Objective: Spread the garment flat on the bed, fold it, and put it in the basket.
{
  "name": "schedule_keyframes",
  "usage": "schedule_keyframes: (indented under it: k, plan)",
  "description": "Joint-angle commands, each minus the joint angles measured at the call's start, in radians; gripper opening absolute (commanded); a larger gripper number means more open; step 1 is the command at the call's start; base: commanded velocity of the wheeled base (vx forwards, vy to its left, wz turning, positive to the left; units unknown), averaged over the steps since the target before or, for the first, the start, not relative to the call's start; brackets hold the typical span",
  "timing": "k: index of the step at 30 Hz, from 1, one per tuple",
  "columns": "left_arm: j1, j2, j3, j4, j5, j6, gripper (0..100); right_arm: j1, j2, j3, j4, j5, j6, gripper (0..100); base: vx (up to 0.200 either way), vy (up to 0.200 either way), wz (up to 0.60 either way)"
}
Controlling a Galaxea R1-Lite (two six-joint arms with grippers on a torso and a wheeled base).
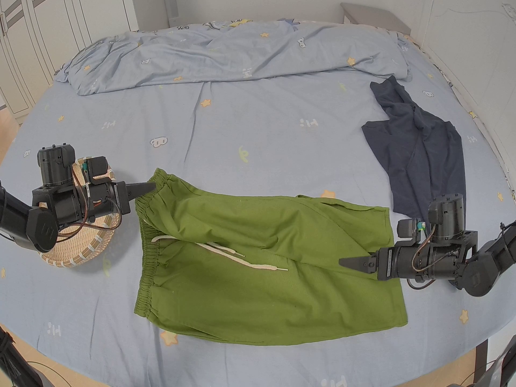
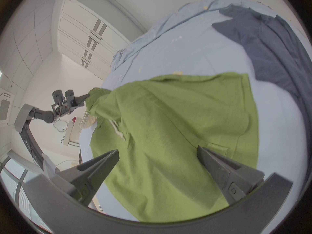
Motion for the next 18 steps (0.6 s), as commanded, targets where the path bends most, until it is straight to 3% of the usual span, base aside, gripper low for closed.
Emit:
schedule_keyframes:
  k: [1, 10, 18]
  plan:
    - [0.004, 0.039, -0.020, -0.001, 0.011, -0.001, 0, 0.050, 0.007, 0.045, 0.002, 0.001, 0.000, 100, 0.000, 0.000, 0.00]
    - [0.011, 0.061, -0.023, -0.001, 0.011, 0.000, 0, 0.125, -0.107, 0.158, 0.008, 0.081, 0.035, 100, 0.000, 0.000, 0.00]
    - [0.010, 0.061, -0.018, -0.001, 0.011, 0.002, 0, 0.174, -0.124, 0.178, 0.066, 0.095, 0.054, 100, 0.000, 0.000, 0.00]
